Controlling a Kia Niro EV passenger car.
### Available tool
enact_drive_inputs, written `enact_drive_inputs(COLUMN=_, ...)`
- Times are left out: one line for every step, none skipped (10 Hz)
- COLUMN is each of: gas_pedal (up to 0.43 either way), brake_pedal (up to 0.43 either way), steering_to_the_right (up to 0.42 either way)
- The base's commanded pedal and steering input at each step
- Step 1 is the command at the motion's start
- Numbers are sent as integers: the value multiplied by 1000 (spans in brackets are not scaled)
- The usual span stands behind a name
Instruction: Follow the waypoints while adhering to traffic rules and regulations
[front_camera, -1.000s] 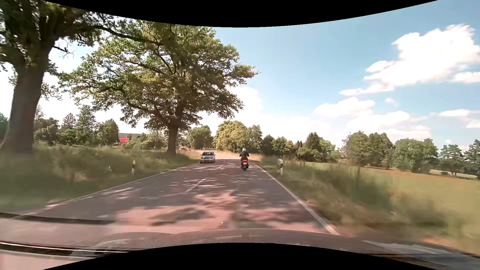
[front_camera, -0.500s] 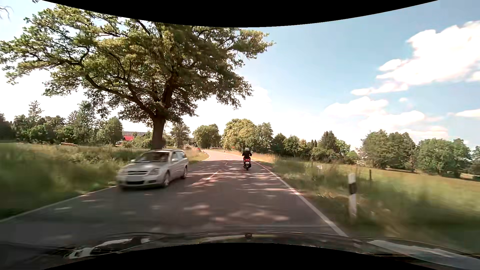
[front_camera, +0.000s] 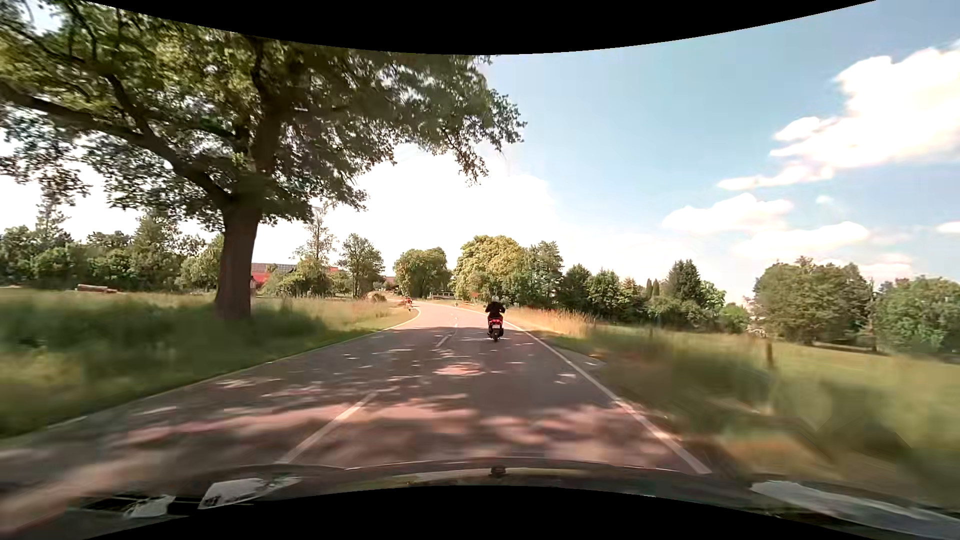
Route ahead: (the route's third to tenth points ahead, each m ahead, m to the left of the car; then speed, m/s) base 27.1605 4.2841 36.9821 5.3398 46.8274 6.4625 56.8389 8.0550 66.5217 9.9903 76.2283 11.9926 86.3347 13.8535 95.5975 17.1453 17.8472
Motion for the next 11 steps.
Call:
enact_drive_inputs(gas_pedal=260, brake_pedal=6, steering_to_the_right=-11)
enact_drive_inputs(gas_pedal=260, brake_pedal=6, steering_to_the_right=-10)
enact_drive_inputs(gas_pedal=260, brake_pedal=6, steering_to_the_right=-11)
enact_drive_inputs(gas_pedal=240, brake_pedal=6, steering_to_the_right=-11)
enact_drive_inputs(gas_pedal=220, brake_pedal=6, steering_to_the_right=-11)
enact_drive_inputs(gas_pedal=197, brake_pedal=6, steering_to_the_right=-11)
enact_drive_inputs(gas_pedal=177, brake_pedal=6, steering_to_the_right=-11)
enact_drive_inputs(gas_pedal=177, brake_pedal=6, steering_to_the_right=-11)
enact_drive_inputs(gas_pedal=177, brake_pedal=6, steering_to_the_right=-11)
enact_drive_inputs(gas_pedal=177, brake_pedal=6, steering_to_the_right=-12)
enact_drive_inputs(gas_pedal=177, brake_pedal=6, steering_to_the_right=-14)
